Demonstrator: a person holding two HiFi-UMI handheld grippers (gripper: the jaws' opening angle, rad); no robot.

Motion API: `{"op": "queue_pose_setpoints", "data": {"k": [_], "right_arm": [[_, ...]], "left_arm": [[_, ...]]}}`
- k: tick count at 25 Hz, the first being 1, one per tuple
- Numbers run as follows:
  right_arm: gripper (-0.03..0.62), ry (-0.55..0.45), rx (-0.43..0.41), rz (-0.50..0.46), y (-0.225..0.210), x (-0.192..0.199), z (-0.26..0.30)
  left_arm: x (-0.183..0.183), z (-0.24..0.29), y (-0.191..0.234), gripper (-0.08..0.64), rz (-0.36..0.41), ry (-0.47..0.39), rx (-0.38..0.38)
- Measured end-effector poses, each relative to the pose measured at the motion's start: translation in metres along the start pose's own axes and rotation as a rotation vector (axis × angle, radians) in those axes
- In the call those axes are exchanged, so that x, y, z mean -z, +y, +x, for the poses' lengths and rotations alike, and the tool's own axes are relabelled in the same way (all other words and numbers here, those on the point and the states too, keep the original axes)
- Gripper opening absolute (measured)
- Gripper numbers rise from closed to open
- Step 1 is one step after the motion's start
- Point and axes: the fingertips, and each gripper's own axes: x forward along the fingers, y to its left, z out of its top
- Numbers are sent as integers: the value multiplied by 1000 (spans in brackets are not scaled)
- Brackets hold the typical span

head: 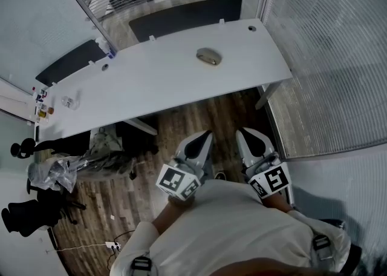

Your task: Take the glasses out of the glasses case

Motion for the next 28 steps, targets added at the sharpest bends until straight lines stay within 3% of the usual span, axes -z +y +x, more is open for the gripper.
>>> {"op": "queue_pose_setpoints", "data": {"k": [11, 28], "right_arm": [[0, 1, 21, -8, -29, 2, 66], [0, 31, 24, -22, -72, 13, 216]], "left_arm": [[-19, 42, 62, 0, 7, -9, 18], [-63, 109, 199, 0, 8, -20, 4]]}}
